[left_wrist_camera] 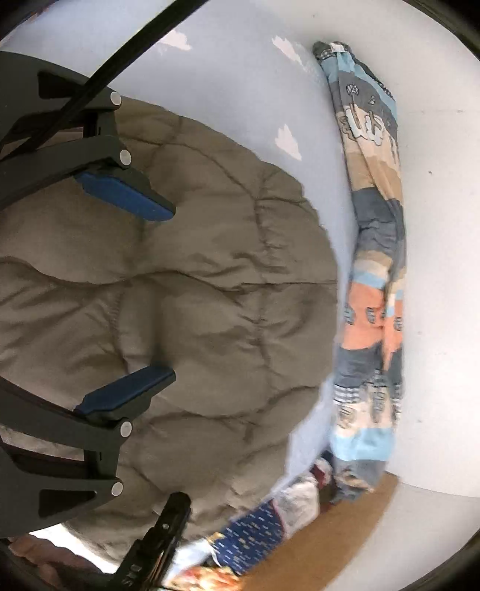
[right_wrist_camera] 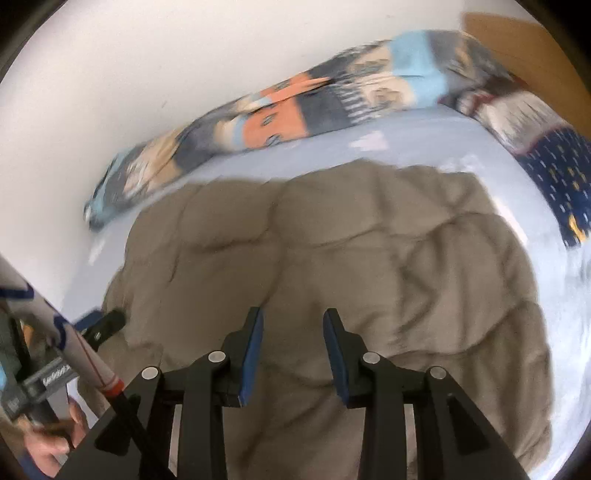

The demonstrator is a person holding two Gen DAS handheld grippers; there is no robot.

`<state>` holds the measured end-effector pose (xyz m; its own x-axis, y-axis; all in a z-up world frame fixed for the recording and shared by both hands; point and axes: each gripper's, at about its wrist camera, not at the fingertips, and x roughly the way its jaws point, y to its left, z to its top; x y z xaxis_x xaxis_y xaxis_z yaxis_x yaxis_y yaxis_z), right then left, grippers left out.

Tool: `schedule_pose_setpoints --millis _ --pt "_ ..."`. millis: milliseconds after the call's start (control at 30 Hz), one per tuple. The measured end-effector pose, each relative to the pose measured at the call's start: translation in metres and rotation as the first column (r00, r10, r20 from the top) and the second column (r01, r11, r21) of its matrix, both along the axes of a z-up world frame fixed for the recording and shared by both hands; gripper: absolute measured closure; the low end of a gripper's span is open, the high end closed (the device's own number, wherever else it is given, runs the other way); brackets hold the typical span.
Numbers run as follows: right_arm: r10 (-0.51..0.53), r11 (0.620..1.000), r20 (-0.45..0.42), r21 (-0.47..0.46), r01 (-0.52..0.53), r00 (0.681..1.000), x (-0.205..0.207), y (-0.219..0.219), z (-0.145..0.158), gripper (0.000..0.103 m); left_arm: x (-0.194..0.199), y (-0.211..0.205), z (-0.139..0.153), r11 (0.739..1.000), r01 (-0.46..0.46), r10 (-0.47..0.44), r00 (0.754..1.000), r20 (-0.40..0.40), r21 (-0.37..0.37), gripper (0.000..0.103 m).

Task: Fold large clothes

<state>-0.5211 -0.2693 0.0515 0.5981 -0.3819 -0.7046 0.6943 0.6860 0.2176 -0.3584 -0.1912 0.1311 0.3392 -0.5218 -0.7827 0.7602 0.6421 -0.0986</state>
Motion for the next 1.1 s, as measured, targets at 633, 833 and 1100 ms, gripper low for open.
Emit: schedule_pose_setpoints --millis 633,833,1100 --pt "-0.005 0.996 -0.074 -0.092 -0.002 0.997 -0.020 0.057 -0.002 0.050 -0.054 0.038 0.019 1.000 0.015 -0.015 0.996 0.092 -0.002 0.023" --pt "-0.071 0.995 -0.077 -0.071 0.065 0.994 -0.072 0.086 -0.013 0.050 -0.090 0.071 0.013 1.000 -0.024 0.024 0.995 0.098 0.003 0.023" --pt "-0.120 0.992 -0.117 -0.054 0.115 0.986 -0.077 0.076 -0.029 0.049 -0.089 0.070 -0.019 0.997 -0.054 0.046 0.990 0.133 0.051 0.023"
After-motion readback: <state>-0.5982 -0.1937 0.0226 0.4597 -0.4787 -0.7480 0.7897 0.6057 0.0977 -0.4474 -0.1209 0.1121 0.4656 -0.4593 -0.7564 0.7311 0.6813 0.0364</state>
